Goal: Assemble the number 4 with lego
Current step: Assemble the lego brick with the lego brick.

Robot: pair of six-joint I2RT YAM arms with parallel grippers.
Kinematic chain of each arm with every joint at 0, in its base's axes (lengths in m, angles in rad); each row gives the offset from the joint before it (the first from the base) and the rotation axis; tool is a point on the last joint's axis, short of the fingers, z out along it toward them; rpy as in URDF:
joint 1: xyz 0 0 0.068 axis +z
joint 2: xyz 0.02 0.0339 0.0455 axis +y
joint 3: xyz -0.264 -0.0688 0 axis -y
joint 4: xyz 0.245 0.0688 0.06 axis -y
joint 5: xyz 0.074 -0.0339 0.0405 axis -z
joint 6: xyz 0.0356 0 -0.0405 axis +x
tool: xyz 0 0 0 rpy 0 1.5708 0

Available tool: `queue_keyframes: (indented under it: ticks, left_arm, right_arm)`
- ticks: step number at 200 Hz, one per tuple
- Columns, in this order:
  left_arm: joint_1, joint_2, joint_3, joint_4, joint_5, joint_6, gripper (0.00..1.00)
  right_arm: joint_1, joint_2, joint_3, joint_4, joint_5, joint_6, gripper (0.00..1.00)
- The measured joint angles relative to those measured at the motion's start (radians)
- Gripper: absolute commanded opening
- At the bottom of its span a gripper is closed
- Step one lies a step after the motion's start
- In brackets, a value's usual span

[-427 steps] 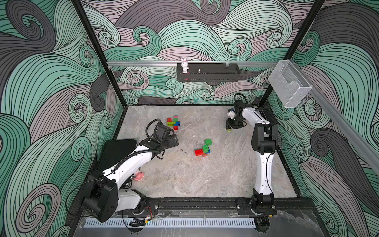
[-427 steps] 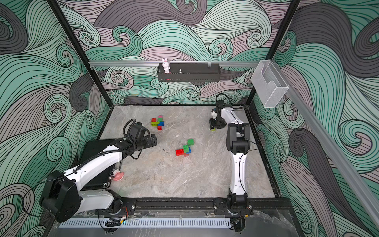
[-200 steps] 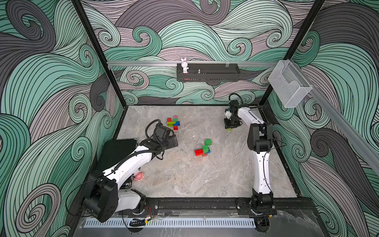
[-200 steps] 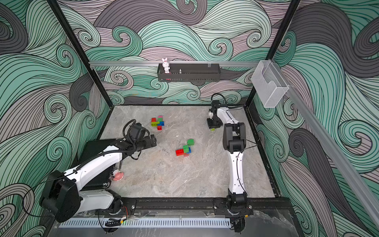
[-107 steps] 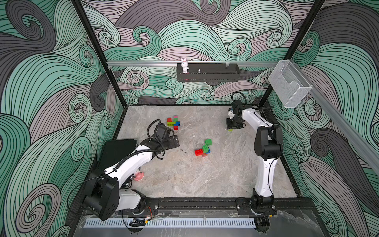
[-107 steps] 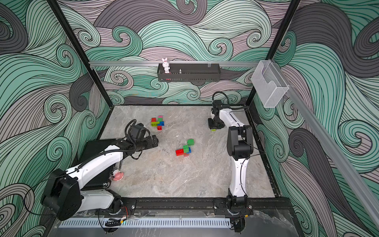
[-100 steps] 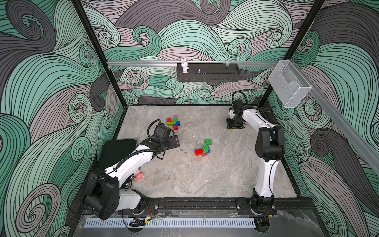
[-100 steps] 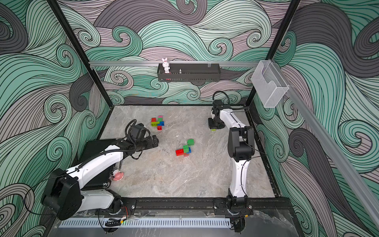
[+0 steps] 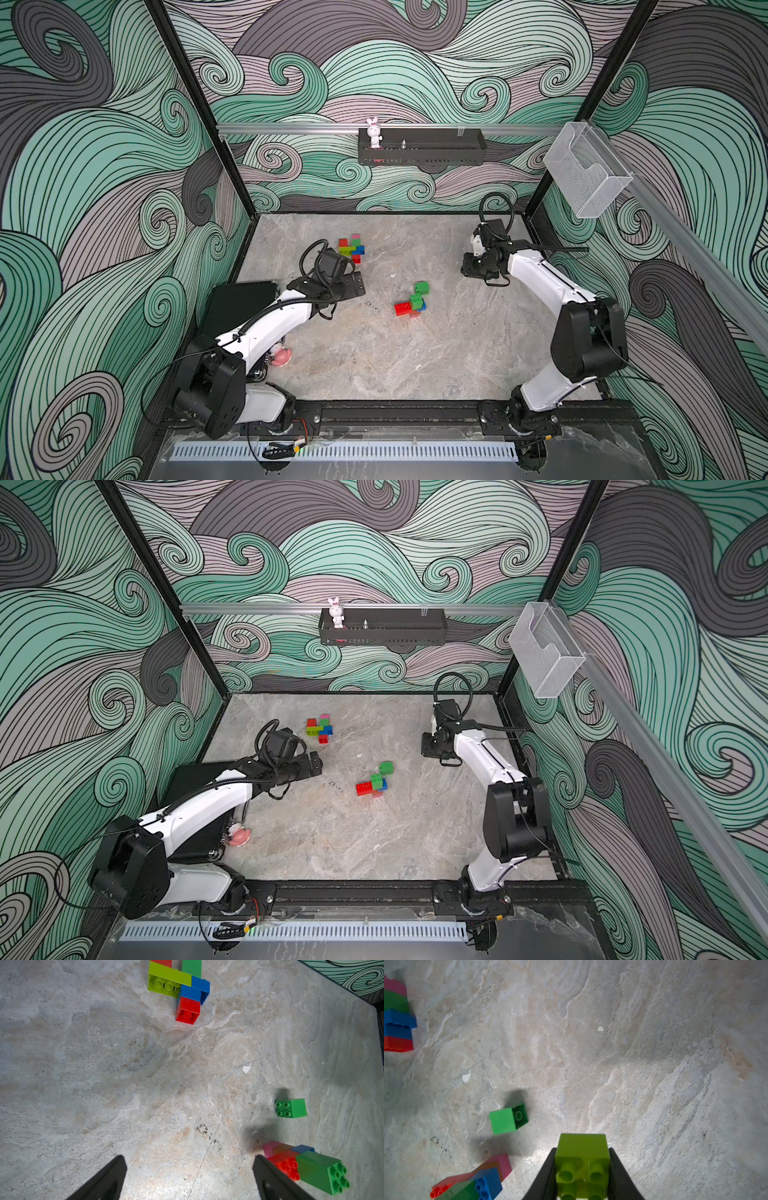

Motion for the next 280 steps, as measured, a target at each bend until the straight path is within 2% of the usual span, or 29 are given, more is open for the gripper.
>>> queue_keyframes:
  ticks: [24, 54, 93, 120, 203, 280]
  left_arm:
    - [0.000, 0.000, 0.003, 0.003, 0.002, -0.002, 0.99]
    - [0.000, 0.008, 0.015, 0.008, 0.021, 0.000, 0.99]
    - [0.000, 0.045, 0.031, 0.016, 0.076, 0.032, 0.99]
    - [0.000, 0.057, 0.031, 0.015, 0.110, 0.049, 0.99]
    - [0.000, 0.134, 0.074, -0.012, 0.256, 0.104, 0.99]
    - [-0.001, 0.188, 0.082, -0.009, 0.355, 0.119, 0.99]
  right_arm:
    - [0.062, -0.094, -0.082, 0.032, 0.006, 0.048, 0.00]
    - [0.188, -0.185, -0.125, 0.062, 0.032, 0.115, 0.00]
    - [0.348, -0.198, -0.112, 0.071, 0.069, 0.167, 0.00]
    - [0.415, -0.180, -0.063, 0.028, 0.083, 0.173, 0.00]
    - [0.488, 0.054, 0.177, -0.223, 0.114, 0.103, 0.00]
    - [0.509, 0.111, 0.199, -0.308, 0.101, 0.093, 0.00]
